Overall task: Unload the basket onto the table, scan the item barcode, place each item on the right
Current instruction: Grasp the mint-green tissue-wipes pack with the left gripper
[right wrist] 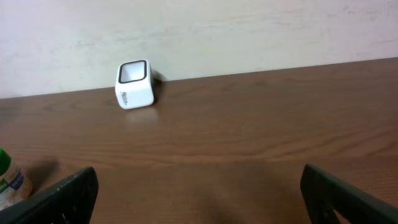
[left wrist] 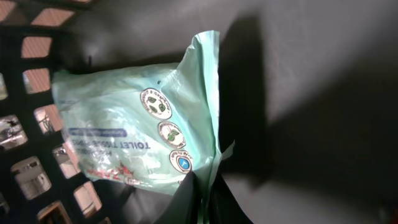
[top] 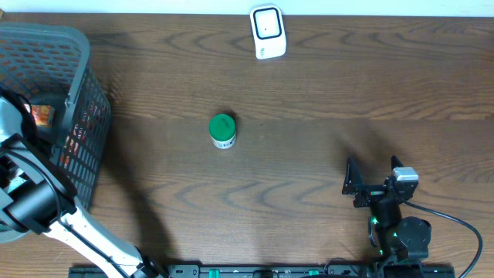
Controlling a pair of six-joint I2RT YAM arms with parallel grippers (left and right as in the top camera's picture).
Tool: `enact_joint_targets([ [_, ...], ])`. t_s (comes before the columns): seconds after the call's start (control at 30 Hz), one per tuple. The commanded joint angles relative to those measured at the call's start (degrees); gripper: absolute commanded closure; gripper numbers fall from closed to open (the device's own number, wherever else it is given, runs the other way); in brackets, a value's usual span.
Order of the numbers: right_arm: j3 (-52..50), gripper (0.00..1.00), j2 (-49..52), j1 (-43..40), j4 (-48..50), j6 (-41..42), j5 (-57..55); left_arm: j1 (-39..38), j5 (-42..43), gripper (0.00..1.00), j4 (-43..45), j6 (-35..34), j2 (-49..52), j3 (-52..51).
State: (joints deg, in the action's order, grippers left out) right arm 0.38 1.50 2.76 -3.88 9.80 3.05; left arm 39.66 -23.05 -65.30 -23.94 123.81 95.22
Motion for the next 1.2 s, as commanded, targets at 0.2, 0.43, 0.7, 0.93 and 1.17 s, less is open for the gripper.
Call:
enact_joint_targets([
  [0.2, -0.1, 0.01, 0.0, 0.3, -0.2, -0.9, 0.3, 0.4, 12.2, 0.93, 0.7, 0.0, -15.3, 3.7],
  [0.43, -0.1, 0.01, 0.0, 0.3, -0.2, -0.9, 0.3, 0.4, 29.0, 0.93, 1.4, 0.0, -20.9, 3.7],
  [0.7, -0.1, 0.01, 0.0, 0.3, -0.2, -0.9, 0.3, 0.4, 33.7, 0.70, 1.3, -0.1, -21.0, 3.5],
  [0.93, -0.1, 0.01, 0.0, 0.3, -0.2, -0.9, 0.3, -0.9, 21.7, 0.18, 2.8, -0.3, -20.5, 3.5],
  [1.17, -0.1, 0.01, 0.0, 0.3, -0.2, -0.9, 0.3, -4.9, 18.9, 0.00, 6.1, -4.2, -14.8, 3.5],
])
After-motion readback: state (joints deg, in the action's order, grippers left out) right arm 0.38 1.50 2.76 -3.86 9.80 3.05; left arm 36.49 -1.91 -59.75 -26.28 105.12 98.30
